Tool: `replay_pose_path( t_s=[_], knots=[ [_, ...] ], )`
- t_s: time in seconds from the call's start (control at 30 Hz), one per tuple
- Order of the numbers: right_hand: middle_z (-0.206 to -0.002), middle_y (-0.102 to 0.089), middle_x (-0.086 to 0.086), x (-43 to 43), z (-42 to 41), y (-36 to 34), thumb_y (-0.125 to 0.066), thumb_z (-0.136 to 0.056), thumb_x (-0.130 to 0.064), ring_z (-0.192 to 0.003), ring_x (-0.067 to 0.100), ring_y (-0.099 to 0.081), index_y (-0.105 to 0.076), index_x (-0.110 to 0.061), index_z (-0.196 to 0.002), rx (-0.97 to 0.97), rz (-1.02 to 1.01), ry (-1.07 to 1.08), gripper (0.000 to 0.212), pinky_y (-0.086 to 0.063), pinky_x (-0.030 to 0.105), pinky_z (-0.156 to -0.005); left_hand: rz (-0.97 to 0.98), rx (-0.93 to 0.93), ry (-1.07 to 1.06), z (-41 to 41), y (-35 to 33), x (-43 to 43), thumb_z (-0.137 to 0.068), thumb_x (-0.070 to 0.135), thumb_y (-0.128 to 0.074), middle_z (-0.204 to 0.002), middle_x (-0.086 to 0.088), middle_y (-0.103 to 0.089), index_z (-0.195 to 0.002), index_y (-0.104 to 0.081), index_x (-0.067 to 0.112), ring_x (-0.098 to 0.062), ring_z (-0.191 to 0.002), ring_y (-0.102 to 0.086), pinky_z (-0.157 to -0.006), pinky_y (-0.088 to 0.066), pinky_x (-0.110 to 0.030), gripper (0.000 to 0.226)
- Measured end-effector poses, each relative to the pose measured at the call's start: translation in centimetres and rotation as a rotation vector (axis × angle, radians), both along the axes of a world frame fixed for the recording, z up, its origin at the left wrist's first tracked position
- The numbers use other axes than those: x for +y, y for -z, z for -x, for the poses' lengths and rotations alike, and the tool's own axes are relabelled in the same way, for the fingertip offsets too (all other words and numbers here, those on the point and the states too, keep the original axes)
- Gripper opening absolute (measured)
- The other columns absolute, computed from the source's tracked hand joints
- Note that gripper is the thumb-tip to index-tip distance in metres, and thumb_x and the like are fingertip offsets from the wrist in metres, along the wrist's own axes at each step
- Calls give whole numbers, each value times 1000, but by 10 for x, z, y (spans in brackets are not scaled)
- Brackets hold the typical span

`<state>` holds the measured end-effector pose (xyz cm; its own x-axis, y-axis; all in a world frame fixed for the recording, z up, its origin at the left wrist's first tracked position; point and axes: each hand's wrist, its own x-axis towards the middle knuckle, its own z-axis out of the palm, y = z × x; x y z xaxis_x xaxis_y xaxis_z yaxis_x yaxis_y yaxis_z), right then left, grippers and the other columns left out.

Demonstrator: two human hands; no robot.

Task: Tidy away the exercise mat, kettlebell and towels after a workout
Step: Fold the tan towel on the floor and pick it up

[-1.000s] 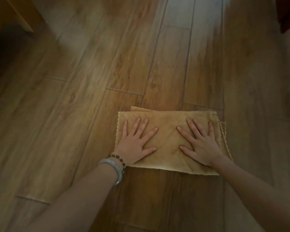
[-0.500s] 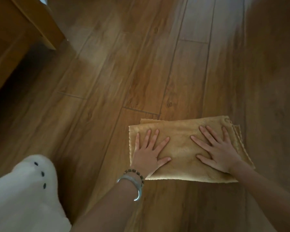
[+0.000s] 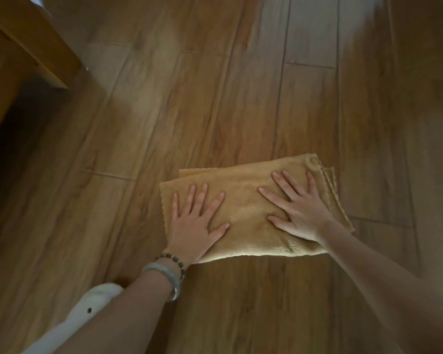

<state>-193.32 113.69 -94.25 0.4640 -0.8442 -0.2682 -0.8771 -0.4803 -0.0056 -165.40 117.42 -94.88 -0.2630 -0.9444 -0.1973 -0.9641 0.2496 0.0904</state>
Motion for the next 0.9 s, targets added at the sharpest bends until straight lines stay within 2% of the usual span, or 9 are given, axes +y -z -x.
replay_pose_path(
  t_s=[0.1, 0.27, 0.37, 0.47, 0.57, 0.73, 0.9],
  knots=[
    [-156, -20, 7, -28, -38, 0, -8, -87, -71, -142, 29, -18, -10, -44, -145, -24, 2, 20, 64, -14, 71, -105, -3, 10, 23, -38, 0, -34, -86, 74, -11, -158, -1, -15, -147, -9, 44, -24, -145, -10, -113, -1, -55, 68],
    [-156, -20, 6, -64, -78, 1, -5, -86, -71, -143, 30, -19, -9, -45, -145, -39, 25, 113, 64, -9, 70, -106, -30, -24, 177, -83, -6, -108, -77, 79, 10, -158, 5, 10, -142, 14, 49, -18, -144, 14, -114, 11, -51, 72],
    [-157, -13, 5, -84, -94, 4, -3, -85, -73, -144, 28, -12, -2, -46, -145, -34, 49, 208, 65, -3, 69, -107, -65, -23, 276, -96, -9, -158, -74, 79, 11, -156, 6, 20, -138, 23, 51, -18, -143, 20, -113, 15, -51, 70],
    [-157, -13, 6, -104, -107, 4, -4, -85, -72, -144, 28, -12, -4, -46, -145, -26, 59, 302, 65, -3, 69, -107, -81, -57, 401, -104, -8, -204, -71, 79, 17, -152, 6, 26, -134, 30, 50, -19, -142, 23, -111, 19, -51, 70],
    [-158, -12, 5, -126, -120, 3, -2, -85, -73, -144, 28, -11, -2, -45, -145, -26, 47, 403, 66, -4, 69, -106, -81, -57, 452, -106, -7, -246, -68, 79, 21, -154, 4, 24, -134, 30, 49, -20, -143, 22, -111, 18, -51, 73],
    [-158, 9, 1, -149, -143, 0, 3, -78, -74, -145, 24, 9, 15, -48, -139, 1, -9, 594, 68, 7, 65, -107, -126, -3, 468, -105, -9, -275, -70, 78, 16, -158, 3, 17, -135, 25, 49, -23, -144, 18, -113, 13, -53, 73],
    [-156, 21, 0, -152, -147, -5, 18, -69, -79, -143, 23, 19, 27, -49, -135, -16, -88, 628, 72, 13, 64, -106, -168, -55, 562, -105, -15, -302, -71, 76, 13, -152, 4, 30, -137, 27, 47, -23, -142, 25, -113, 15, -53, 73]
  ],
)
